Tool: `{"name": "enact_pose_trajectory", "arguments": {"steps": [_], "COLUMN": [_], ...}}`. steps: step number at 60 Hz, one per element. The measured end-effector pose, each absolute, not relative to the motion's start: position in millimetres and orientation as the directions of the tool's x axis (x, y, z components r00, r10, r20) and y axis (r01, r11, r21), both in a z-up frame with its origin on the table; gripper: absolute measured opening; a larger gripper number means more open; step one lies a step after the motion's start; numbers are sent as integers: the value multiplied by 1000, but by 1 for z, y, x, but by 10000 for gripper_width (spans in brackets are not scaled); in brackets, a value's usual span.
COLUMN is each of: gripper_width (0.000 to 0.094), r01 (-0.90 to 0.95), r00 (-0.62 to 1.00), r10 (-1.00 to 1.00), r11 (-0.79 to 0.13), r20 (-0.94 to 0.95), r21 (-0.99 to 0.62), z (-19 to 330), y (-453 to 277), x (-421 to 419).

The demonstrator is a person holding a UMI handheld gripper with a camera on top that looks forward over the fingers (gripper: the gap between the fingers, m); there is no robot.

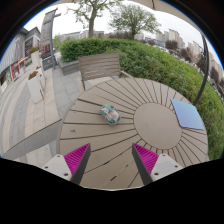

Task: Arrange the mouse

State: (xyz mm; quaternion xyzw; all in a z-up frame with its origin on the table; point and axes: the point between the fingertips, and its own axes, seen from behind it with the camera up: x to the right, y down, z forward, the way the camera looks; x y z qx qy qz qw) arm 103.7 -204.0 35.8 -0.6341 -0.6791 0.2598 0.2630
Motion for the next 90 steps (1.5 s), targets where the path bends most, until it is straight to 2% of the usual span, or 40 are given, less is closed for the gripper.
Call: {"name": "enact_pose_trajectory", "arguments": {"steps": [25, 38, 40, 44, 52, 61, 83, 85, 86, 87, 88, 90], "gripper_width": [854, 860, 862, 802, 816, 819, 819, 800, 757, 639, 400, 392], "r01": [667, 664, 665, 670, 654, 657, 680, 678, 678, 678, 679, 677], "r00": [53, 115, 115, 97, 68, 113, 137, 131, 128, 118, 105, 129], "r10": [997, 993, 992, 995, 995, 993, 990, 991, 992, 993, 995, 991], "r11": [12, -46, -42, -49, 14, -42, -80, -80, -80, -75, -69, -66], "r20": [63, 42, 47, 23, 77, 43, 19, 14, 10, 7, 4, 31], "r21": [-745, -746, -746, -741, -756, -753, -729, -730, -731, -732, -731, -733], "z": [1, -15, -15, -14, -13, -9, -16, -15, -16, -16, -16, -13], "y": [-194, -179, -176, -182, -181, -180, -180, -181, -182, -183, -186, -176], "x": [-9, -53, -55, -58, -59, -64, -73, -74, -74, -74, -74, -73]}}
